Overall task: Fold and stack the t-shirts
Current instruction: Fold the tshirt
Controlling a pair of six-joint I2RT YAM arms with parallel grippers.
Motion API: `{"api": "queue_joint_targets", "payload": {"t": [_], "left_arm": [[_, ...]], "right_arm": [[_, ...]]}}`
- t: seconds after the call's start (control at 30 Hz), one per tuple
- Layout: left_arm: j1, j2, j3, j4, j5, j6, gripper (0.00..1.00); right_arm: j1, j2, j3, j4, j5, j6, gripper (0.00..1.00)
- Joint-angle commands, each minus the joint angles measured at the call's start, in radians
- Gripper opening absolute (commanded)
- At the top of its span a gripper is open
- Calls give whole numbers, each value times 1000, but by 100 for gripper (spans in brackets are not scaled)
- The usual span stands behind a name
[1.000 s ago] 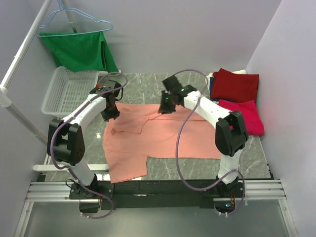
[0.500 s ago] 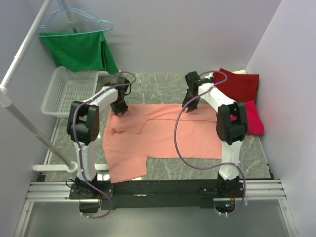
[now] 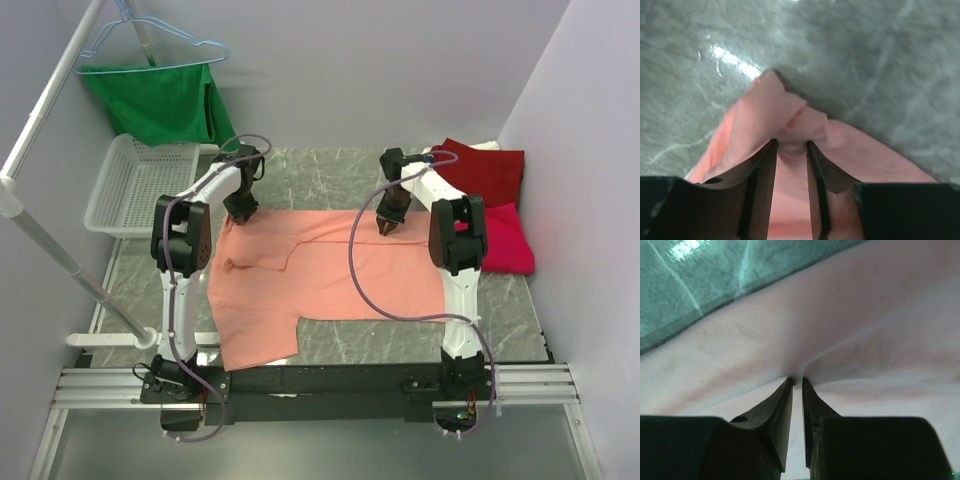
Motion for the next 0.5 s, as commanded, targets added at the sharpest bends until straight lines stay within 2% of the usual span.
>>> {"api": "queue_joint_targets", "payload": {"t": [0.0,0.17,0.47], "left_arm": [[29,68,115,-87,-35,-28,35],[58,124,210,-116,-40,-34,33],[102,176,311,-58,55,-8,33]], "right_arm": [[-9,26,88,-73,-12,11,20],[-19,83,184,-119,-32,8,19],[-46,183,304,-179,-91,-3,19]]}}
